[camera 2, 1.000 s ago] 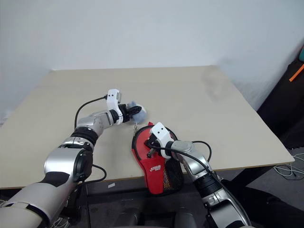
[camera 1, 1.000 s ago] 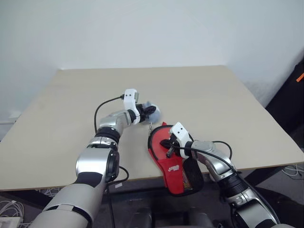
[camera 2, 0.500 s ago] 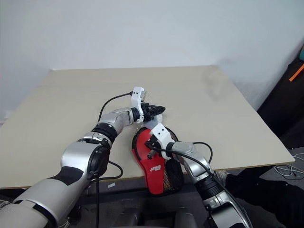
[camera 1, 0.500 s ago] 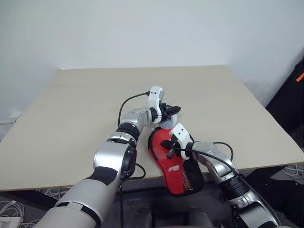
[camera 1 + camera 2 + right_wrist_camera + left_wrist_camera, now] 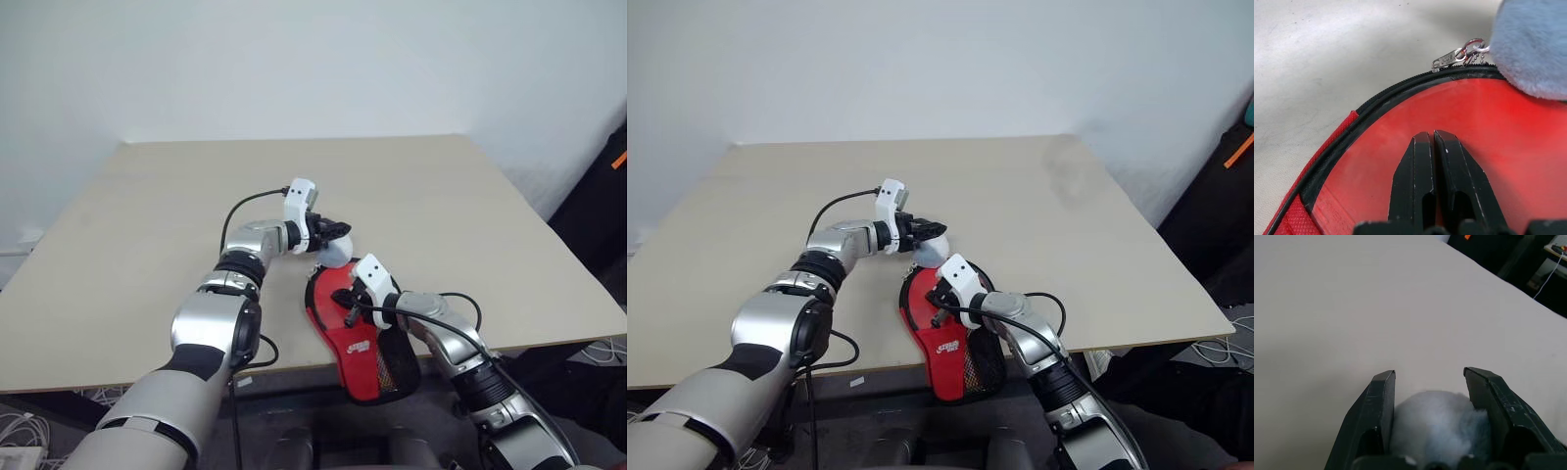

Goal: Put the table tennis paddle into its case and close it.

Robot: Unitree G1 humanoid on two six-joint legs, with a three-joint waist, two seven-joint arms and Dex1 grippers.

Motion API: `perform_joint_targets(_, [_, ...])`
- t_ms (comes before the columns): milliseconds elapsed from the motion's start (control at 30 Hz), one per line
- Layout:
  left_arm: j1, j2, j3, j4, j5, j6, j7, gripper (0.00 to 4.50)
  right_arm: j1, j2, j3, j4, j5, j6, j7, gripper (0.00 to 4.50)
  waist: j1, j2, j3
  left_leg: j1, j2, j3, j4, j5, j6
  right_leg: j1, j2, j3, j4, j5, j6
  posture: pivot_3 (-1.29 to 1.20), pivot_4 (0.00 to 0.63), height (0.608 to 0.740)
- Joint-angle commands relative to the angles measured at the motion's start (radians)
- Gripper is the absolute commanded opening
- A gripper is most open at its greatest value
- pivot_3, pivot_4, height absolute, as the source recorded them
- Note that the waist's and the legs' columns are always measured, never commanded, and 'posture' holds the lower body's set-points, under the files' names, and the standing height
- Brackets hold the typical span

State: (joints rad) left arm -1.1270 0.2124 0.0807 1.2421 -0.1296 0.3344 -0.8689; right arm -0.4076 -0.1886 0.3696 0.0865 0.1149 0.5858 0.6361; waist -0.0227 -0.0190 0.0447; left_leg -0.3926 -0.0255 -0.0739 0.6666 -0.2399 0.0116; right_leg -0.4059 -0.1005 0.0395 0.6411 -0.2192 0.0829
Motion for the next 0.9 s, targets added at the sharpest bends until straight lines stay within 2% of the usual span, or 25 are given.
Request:
perform_joint_targets(33, [0.002,0.052,-0.042,-0.069,0.023,0.044,-0.134,2.27,0.037,-0.021,0.042,0.059,-0.029,0.065,0.008,0.16,-0.001,0.000,0.000,0.000,0.000,0.000,0.000,0.000,0.000,0.000,0.000,0.000,0.000,0.000,0.000,0.00,0.000,0.698])
perform_joint_targets(233, [0.105,0.114,-0.136,-0.202,0.050,0.125,-0.316,2.27,0.031,-0.018,0.045,0.068,-0.029,0.066,0.006,0.16,-0.001,0.000,0.000,0.000,0.000,0.000,0.000,0.000,0.000,0.000,0.000,0.000,0.000,0.000,0.000,0.00,0.000,0.698])
perform_joint_targets(567, [0.236,0.148,-0.207,-0.304,0.081,0.131,-0.303,2.27,0.028,-0.019,0.046,0.069,-0.029,0.069,0.005,0.16,0.002,0.005,-0.007,0.003,0.000,0.000,0.000,0.000,0.000,0.002,0.000,0.000,0.000,0.000,0.000,0.00,0.000,0.698])
perform_joint_targets(667, [0.239,0.147,-0.213,-0.296,0.085,0.119,-0.277,1.70,0.028,-0.021,0.047,0.068,-0.030,0.071,0.005,0.16,0.002,0.005,-0.007,0.007,0.000,0.000,-0.001,-0.001,0.001,0.007,0.000,0.000,0.000,-0.001,0.001,0.00,0.000,0.698])
perform_joint_targets(767, [0.238,0.140,-0.215,-0.292,0.081,0.107,-0.272,0.71,0.027,-0.022,0.046,0.069,-0.030,0.070,0.005,0.16,0.002,0.006,-0.007,0.016,0.000,0.000,-0.004,-0.002,0.001,0.015,0.000,0.000,-0.002,-0.003,0.002,0.00,0.000,0.698])
perform_joint_targets(833, [0.237,0.136,-0.218,-0.294,0.081,0.106,-0.271,0.18,0.026,-0.023,0.046,0.069,-0.030,0.070,0.005,0.16,0.002,0.006,-0.007,0.016,0.000,0.000,-0.004,-0.002,0.001,0.015,-0.001,0.000,-0.002,-0.003,0.003,0.00,0.000,0.698])
perform_joint_targets(900, [0.236,0.132,-0.224,-0.298,0.082,0.104,-0.273,0.04,0.025,-0.023,0.045,0.070,-0.030,0.070,0.005,0.16,0.002,0.006,-0.007,0.016,0.000,0.000,-0.004,-0.002,0.001,0.015,-0.001,0.000,-0.002,-0.003,0.003,0.00,0.000,0.698])
